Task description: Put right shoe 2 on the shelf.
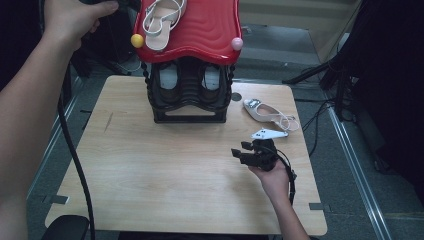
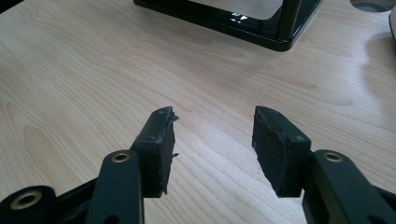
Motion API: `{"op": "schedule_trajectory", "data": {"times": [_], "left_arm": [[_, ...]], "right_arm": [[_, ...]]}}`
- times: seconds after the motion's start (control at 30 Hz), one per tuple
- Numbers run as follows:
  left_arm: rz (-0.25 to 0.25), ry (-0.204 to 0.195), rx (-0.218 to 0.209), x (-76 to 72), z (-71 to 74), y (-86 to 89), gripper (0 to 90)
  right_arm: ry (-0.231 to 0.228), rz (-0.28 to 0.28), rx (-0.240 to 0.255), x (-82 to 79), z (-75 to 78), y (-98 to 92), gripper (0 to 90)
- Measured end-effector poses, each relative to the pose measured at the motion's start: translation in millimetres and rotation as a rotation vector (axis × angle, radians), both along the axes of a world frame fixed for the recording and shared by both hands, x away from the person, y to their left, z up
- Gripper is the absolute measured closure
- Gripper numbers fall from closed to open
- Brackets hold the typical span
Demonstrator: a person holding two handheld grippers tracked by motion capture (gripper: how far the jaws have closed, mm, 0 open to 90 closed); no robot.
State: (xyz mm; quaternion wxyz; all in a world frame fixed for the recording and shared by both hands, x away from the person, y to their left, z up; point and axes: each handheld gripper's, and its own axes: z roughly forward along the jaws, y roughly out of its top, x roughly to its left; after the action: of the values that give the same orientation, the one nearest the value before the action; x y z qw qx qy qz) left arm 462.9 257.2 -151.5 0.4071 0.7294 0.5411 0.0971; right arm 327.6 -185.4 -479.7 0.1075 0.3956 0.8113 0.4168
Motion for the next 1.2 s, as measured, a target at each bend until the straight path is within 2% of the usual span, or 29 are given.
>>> {"op": "schedule_trajectory", "data": {"times": [0.17,0.33,0.7,0.93,1.07,1.13,1.2], "left_arm": [[0.006,-0.002,0.005,-2.6,-10.2,11.0,48.2],[0.012,-0.012,0.029,-6.8,-20.6,18.0,48.1],[0.021,0.007,0.015,-12.1,-55.0,36.2,48.3],[0.028,0.014,0.005,-22.5,-70.2,46.8,48.5],[0.031,0.021,0.003,-29.3,-81.2,48.9,48.5],[0.038,0.000,0.003,-32.1,-85.6,49.6,49.4],[0.041,0.007,0.003,-33.0,-90.2,50.9,49.8]], "right_arm": [[0.002,-0.001,-0.002,0.2,-0.3,-0.1,49.9],[0.002,-0.004,-0.001,0.9,-0.5,-1.8,50.4],[-0.001,-0.013,0.002,5.0,1.3,-5.4,53.0],[0.010,-0.017,0.016,11.1,3.1,-8.0,60.1],[-0.004,-0.019,0.010,15.0,4.2,-9.4,65.8],[0.002,-0.027,0.013,17.4,3.9,-10.9,69.5],[0.013,-0.028,0.016,19.7,3.8,-12.0,73.7]]}}
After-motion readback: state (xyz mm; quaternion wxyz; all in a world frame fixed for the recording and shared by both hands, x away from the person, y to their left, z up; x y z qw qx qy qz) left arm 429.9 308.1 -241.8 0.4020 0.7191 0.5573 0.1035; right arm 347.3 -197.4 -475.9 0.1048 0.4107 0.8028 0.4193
